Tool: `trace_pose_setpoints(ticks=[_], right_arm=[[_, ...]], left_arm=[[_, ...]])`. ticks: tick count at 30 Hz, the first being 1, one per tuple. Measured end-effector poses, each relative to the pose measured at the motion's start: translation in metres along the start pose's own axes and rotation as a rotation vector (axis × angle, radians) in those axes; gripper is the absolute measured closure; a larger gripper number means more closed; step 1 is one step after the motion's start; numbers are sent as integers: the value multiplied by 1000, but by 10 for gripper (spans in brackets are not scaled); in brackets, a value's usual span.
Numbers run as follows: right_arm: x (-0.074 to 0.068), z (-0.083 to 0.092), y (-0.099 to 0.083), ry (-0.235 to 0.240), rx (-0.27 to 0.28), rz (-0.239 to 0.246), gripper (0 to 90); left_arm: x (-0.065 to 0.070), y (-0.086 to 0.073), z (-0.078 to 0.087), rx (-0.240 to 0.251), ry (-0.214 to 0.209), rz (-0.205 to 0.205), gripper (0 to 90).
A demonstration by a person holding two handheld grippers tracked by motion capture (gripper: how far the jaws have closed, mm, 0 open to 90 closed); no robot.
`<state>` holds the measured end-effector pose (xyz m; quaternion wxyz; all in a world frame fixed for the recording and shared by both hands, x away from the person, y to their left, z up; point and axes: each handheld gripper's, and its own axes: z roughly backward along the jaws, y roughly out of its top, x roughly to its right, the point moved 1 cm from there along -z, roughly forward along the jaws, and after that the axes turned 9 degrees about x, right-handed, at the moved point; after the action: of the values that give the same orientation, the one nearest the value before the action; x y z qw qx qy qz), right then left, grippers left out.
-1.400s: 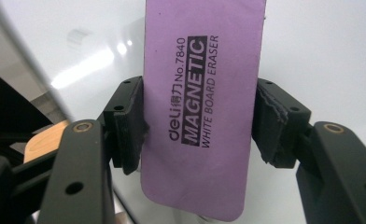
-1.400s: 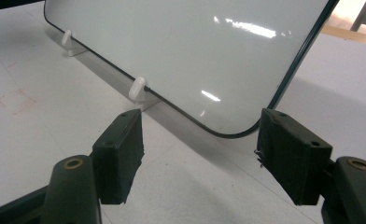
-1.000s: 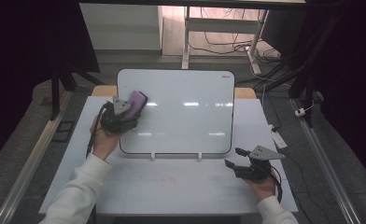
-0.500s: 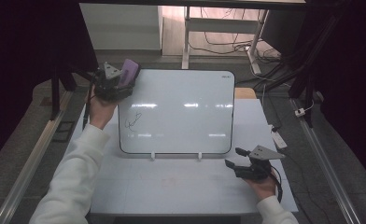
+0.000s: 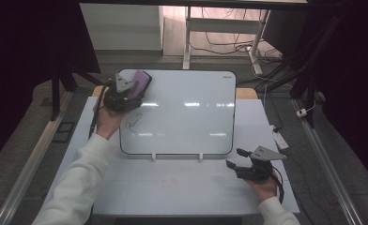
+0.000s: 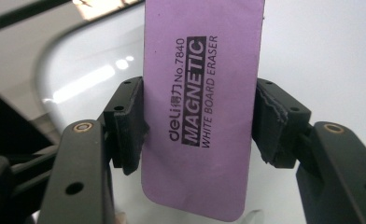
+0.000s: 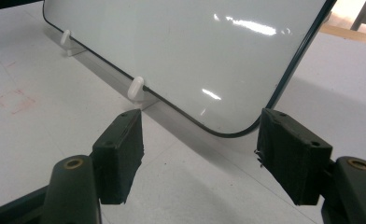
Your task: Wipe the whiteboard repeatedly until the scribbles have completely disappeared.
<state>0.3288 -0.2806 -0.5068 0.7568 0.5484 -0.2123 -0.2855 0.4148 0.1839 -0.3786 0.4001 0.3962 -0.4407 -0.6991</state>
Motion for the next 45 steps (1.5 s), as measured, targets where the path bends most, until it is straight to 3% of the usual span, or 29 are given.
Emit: trace_pose_setpoints(ticks=[3, 7, 12, 18, 25, 31, 35, 40, 45], right_arm=[[0, 0, 0, -1, 2, 4, 311], [0, 0, 0, -1, 2, 0, 311], [-1, -1, 0, 0, -1, 4, 311], [0, 0, 0, 0, 2, 2, 312], [-1, -1, 1, -1, 3, 5, 312], [-1, -1, 1, 3, 3, 4, 312], [-1, 0, 1, 2, 4, 5, 312], [-1, -1, 1, -1, 3, 6, 312], [-1, -1, 1, 1, 3, 5, 313]], left_arm=[[-18, 0, 4, 10, 19, 50, 407], [-21, -2, 5, 4, 19, 50, 407], [4, -13, 5, -21, -20, -8, 406], [36, -41, 12, -48, -89, -48, 406], [56, -68, 22, -94, -143, -80, 406], [52, -75, 26, -100, -147, -46, 406], [45, -74, 27, -94, -118, -24, 406], [33, -67, 26, -77, -74, -2, 406], [29, -53, 20, -65, -40, -16, 406]])
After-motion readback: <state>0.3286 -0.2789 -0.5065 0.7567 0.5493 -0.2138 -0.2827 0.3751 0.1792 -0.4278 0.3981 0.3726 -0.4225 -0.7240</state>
